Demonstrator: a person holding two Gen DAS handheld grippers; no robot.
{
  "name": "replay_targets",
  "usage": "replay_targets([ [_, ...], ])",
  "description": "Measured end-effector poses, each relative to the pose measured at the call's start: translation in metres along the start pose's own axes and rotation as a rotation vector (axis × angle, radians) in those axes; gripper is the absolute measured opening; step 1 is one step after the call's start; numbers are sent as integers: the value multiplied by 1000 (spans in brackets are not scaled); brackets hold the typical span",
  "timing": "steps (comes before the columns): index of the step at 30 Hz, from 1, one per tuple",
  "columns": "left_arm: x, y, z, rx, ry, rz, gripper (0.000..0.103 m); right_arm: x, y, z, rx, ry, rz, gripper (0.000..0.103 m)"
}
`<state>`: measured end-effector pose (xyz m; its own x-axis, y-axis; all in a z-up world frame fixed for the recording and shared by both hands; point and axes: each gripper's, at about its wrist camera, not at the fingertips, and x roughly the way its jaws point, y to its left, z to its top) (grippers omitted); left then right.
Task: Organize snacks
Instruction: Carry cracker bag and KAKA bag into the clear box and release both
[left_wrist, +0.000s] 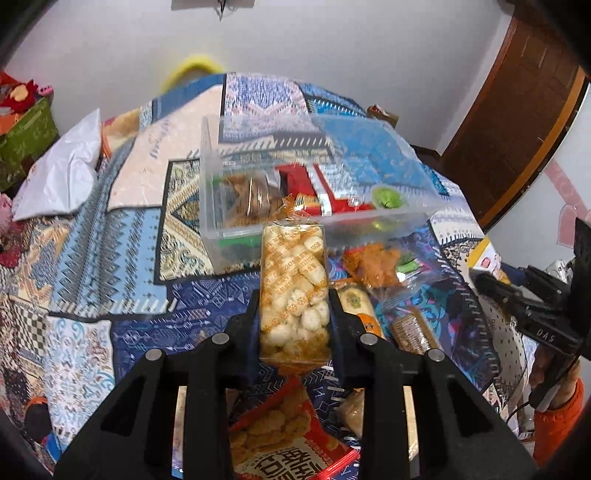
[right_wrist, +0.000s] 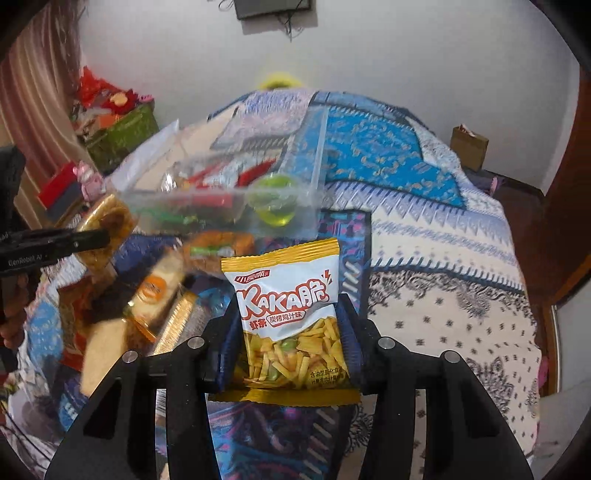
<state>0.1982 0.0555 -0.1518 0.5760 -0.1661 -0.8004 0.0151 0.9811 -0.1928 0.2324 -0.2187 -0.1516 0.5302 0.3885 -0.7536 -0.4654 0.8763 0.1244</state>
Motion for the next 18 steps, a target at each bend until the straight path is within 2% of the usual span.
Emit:
replay_targets([
  [7, -18, -2, 17, -6, -64, -17, 31, -12, 9, 24, -14, -67, 15, 44],
  [12, -26, -2, 36, -8, -114, -30, 31, -6, 15, 44, -18, -101, 34, 44],
  [18, -15, 0, 62, -1, -142, -5, 31, 11, 22, 72, -10, -129, 59, 45],
])
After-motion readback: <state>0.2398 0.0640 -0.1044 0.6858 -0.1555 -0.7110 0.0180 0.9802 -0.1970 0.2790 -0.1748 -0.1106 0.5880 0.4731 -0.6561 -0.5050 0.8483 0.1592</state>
